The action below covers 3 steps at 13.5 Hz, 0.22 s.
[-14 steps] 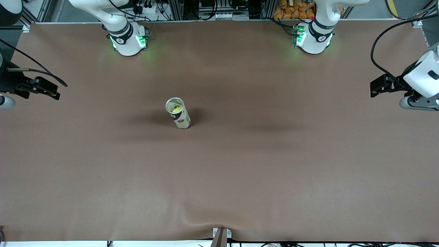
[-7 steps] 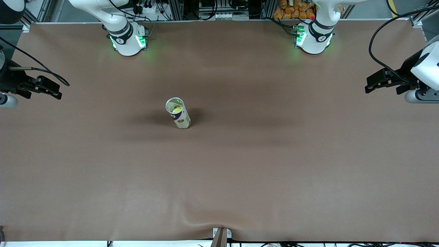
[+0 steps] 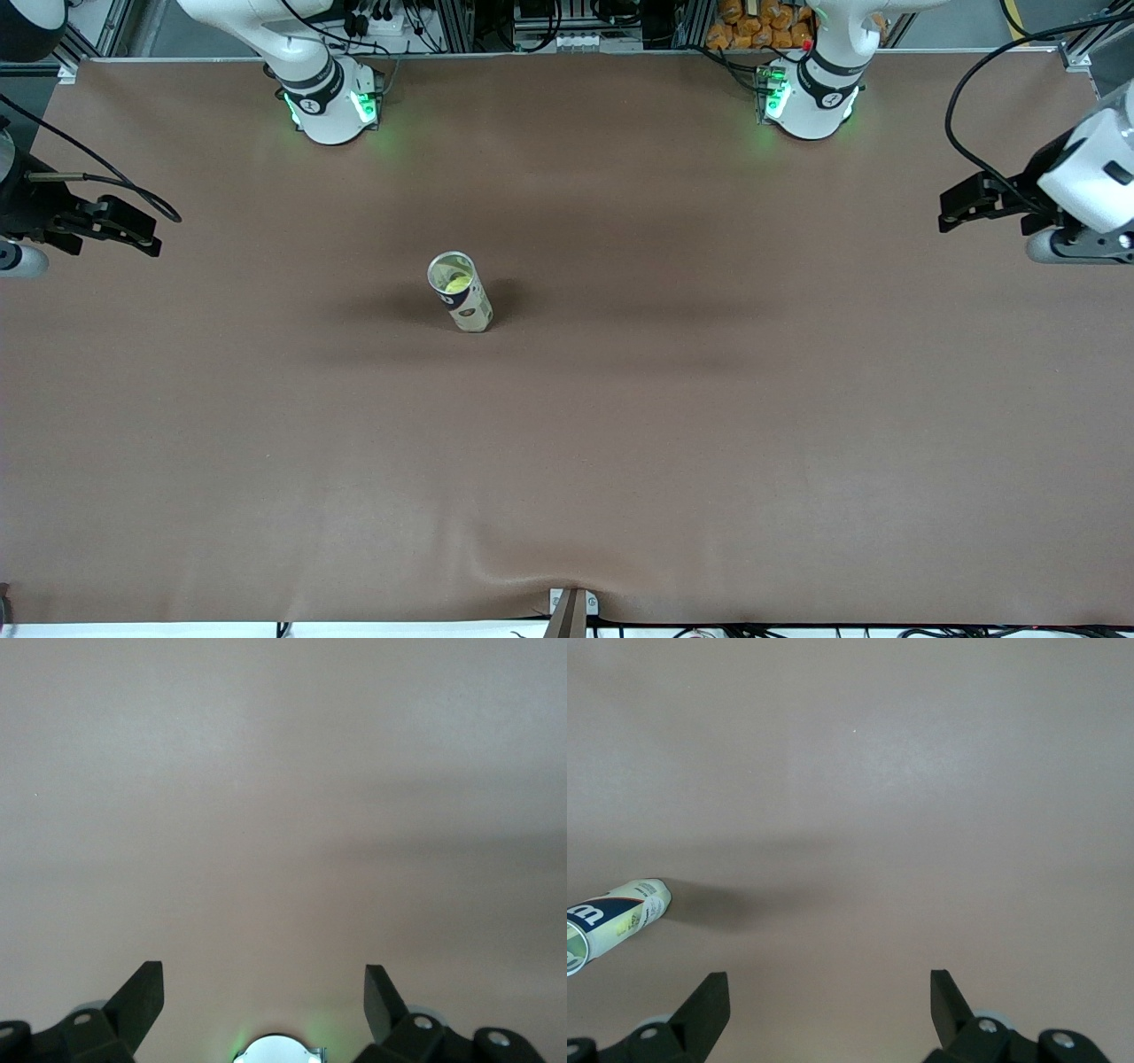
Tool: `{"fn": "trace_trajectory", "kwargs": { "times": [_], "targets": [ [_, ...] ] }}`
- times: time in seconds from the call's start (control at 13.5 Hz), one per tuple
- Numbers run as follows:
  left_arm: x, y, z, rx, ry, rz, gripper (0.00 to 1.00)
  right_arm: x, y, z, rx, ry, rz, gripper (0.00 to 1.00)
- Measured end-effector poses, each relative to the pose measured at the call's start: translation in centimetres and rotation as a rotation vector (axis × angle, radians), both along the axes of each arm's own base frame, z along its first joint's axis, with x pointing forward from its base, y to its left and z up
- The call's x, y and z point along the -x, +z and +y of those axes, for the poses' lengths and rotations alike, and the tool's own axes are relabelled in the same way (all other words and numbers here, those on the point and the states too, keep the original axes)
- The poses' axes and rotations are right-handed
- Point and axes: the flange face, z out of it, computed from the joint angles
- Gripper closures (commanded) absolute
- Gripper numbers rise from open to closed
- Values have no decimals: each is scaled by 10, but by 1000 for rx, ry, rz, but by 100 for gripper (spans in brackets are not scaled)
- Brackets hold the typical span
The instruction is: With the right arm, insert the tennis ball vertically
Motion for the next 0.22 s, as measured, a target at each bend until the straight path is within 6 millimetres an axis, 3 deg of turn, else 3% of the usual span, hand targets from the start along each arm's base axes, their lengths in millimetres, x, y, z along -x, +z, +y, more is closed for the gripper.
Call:
{"fn": "trace_trajectory", "kwargs": {
  "times": [0.22],
  "targets": [
    [9, 5, -6, -12, -3, 23, 0, 0, 0, 0, 0, 0, 0, 0]
  ]
}}
